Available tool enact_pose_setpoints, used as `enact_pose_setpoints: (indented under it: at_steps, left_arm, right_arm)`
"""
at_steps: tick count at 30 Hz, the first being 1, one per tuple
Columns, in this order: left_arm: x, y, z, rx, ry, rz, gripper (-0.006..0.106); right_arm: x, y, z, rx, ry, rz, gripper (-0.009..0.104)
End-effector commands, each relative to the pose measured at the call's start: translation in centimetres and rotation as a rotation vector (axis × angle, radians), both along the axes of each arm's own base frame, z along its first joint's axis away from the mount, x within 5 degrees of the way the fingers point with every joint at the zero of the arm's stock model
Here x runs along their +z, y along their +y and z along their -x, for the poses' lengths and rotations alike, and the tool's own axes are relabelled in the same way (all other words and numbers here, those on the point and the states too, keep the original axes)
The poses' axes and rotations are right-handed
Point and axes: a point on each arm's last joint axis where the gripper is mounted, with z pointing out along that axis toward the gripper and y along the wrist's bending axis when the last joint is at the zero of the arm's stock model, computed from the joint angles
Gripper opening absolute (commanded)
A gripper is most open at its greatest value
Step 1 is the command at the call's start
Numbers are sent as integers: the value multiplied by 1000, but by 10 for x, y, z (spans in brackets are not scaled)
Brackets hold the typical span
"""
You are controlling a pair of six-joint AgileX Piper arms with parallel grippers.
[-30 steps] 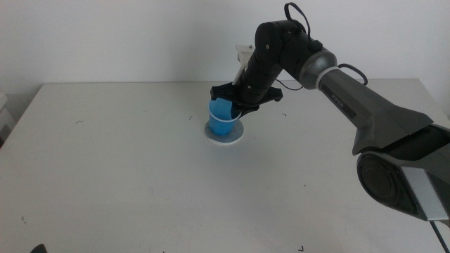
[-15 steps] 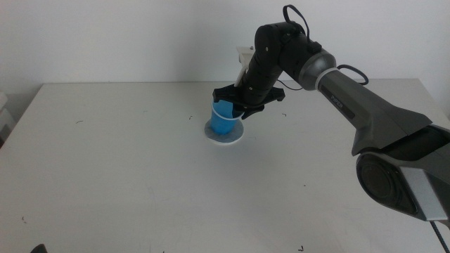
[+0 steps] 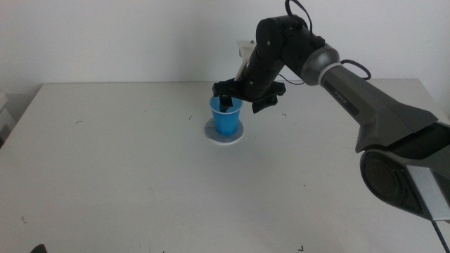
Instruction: Place an empty cup on a cup mat.
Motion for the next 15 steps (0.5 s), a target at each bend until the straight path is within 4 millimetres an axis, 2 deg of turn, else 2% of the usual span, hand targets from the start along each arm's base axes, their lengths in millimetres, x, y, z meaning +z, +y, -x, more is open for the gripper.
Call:
enact_pose_setpoints:
  at_steps: [1,8,15]
  left_arm:
    - [9,0,-1,0,-84,16,105]
    - [9,0,-1,0,-84,16,105]
    - [9,0,-1,0,-84,16,105]
  right_arm:
    - [74,-7,9,1,-174,-71,68]
    - [131,-22,28,27,-250,-85,68]
    - [203,-58,59,36,-365,-88,68]
